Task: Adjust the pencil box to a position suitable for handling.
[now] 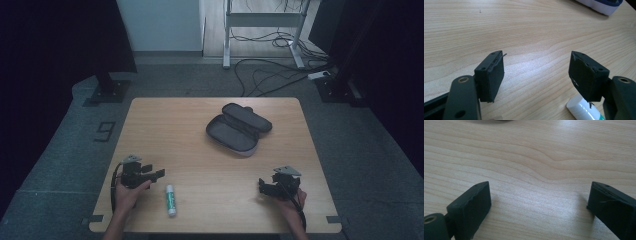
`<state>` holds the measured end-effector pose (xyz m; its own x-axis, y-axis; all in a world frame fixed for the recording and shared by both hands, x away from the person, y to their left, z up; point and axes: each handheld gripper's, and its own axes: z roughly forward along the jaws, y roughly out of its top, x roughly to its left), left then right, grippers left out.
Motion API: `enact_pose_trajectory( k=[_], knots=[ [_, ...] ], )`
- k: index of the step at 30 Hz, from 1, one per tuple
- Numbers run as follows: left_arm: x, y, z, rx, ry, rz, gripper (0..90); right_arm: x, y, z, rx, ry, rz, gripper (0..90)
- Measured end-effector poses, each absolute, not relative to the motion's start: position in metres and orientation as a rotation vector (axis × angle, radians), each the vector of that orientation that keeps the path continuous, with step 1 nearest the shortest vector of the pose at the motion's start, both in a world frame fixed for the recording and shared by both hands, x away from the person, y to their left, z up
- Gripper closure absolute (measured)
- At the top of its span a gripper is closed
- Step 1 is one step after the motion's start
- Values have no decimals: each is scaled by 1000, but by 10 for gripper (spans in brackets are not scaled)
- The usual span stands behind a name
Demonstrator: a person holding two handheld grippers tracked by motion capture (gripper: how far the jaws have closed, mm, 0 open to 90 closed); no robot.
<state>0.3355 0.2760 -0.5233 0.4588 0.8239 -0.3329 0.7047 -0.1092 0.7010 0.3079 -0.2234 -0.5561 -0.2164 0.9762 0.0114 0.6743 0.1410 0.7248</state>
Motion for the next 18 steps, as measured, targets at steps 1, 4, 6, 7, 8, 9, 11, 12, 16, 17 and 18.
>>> enact_pose_trajectory(
  k=[1,4,6,7,8,9,11,12,16,17,18],
  knots=[
    [336,276,-523,1855,1290,176,290,308,-223,-556,1577,1955,850,44],
    [335,275,-522,1844,1284,167,293,307,-224,-556,1587,1931,855,98],
    [335,274,-522,1839,1280,163,293,306,-225,-555,1594,1915,857,122],
    [335,274,-522,1839,1280,163,294,306,-225,-555,1594,1915,857,122],
    [334,274,-521,1837,1276,164,293,305,-225,-555,1592,1914,857,127],
    [334,274,-521,1837,1276,164,293,305,-225,-555,1593,1914,854,128],
    [334,274,-520,1832,1272,167,294,305,-225,-555,1592,1914,856,131],
    [334,274,-519,1828,1270,172,294,305,-225,-555,1591,1915,857,132],
    [333,274,-518,1821,1266,175,294,305,-226,-555,1589,1915,861,141],
    [333,274,-518,1821,1266,175,295,305,-226,-555,1589,1915,861,141],
    [333,274,-517,1816,1263,177,295,305,-226,-555,1590,1913,862,143]
  ],
)
